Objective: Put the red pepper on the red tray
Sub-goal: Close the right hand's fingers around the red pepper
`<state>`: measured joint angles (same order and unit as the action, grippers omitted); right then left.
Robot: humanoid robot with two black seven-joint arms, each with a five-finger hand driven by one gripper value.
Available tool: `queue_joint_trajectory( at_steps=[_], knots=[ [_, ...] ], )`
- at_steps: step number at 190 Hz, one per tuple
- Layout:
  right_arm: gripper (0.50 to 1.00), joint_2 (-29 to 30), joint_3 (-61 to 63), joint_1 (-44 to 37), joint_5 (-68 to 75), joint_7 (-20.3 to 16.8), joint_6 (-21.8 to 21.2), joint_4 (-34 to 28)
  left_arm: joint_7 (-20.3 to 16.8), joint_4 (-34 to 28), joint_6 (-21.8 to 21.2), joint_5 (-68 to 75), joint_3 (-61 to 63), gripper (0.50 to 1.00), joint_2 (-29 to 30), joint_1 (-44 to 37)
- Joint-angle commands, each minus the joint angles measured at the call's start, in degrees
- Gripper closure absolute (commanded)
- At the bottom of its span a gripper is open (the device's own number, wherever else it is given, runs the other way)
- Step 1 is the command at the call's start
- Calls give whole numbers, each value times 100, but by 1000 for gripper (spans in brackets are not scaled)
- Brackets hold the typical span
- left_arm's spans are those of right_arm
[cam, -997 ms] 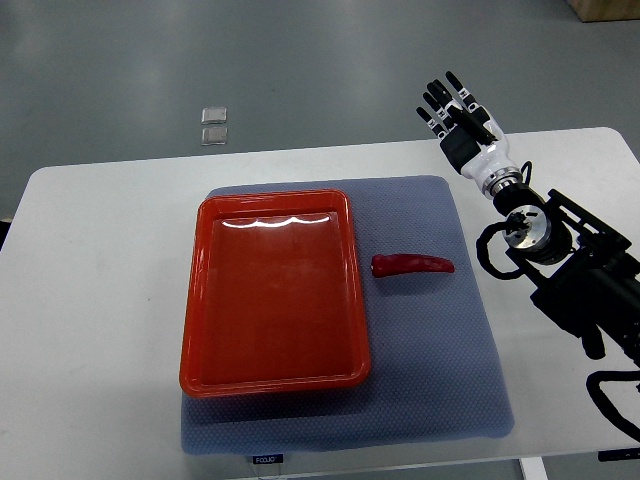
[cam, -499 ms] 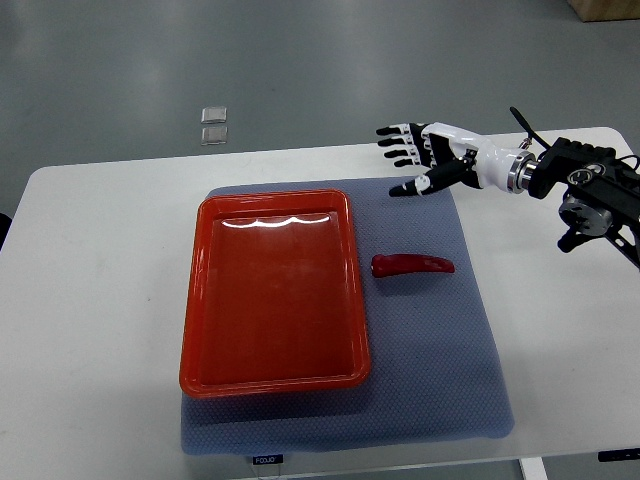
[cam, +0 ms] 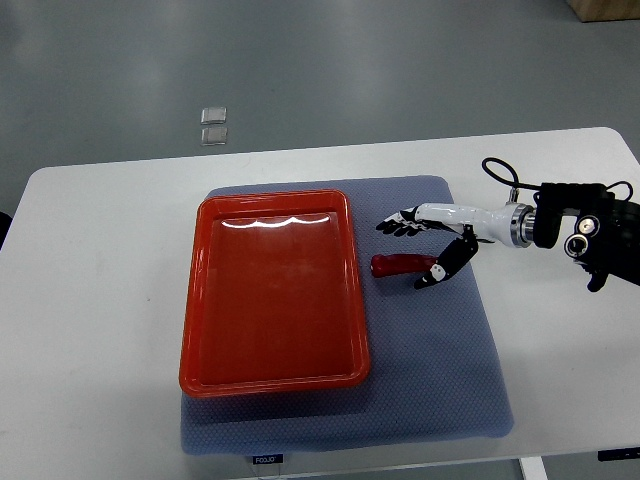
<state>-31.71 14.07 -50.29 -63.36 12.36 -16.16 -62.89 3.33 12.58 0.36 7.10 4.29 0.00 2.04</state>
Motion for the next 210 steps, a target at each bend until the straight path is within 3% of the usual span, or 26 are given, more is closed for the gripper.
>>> queue_joint_trajectory(
  at_steps=[1,35,78,120,144,167,210],
  knots=[
    [587,43,-1,142,-98,3,149,31,1,-1,-1,2,2,500,0,7],
    [599,122,-1,283,-124,3,465,93,1,-1,-1,2,2,500,0,7],
    [697,245,-10,397,-221,3,772,198,1,-1,-9,-6,-7,500,0,-2],
    [734,306,-10,485,-238,3,817,233,1,-1,-9,-6,-7,500,0,-2],
    [832,306,-10,494,-317,3,843,260,1,-1,-9,-6,-7,500,0,-2],
    [995,306,-45,485,-441,-6,913,286,1,-1,-9,-6,-7,500,0,-2],
    [1000,297,-80,423,-441,-6,1019,339,1,-1,-9,-6,-15,500,0,-2]
  ],
)
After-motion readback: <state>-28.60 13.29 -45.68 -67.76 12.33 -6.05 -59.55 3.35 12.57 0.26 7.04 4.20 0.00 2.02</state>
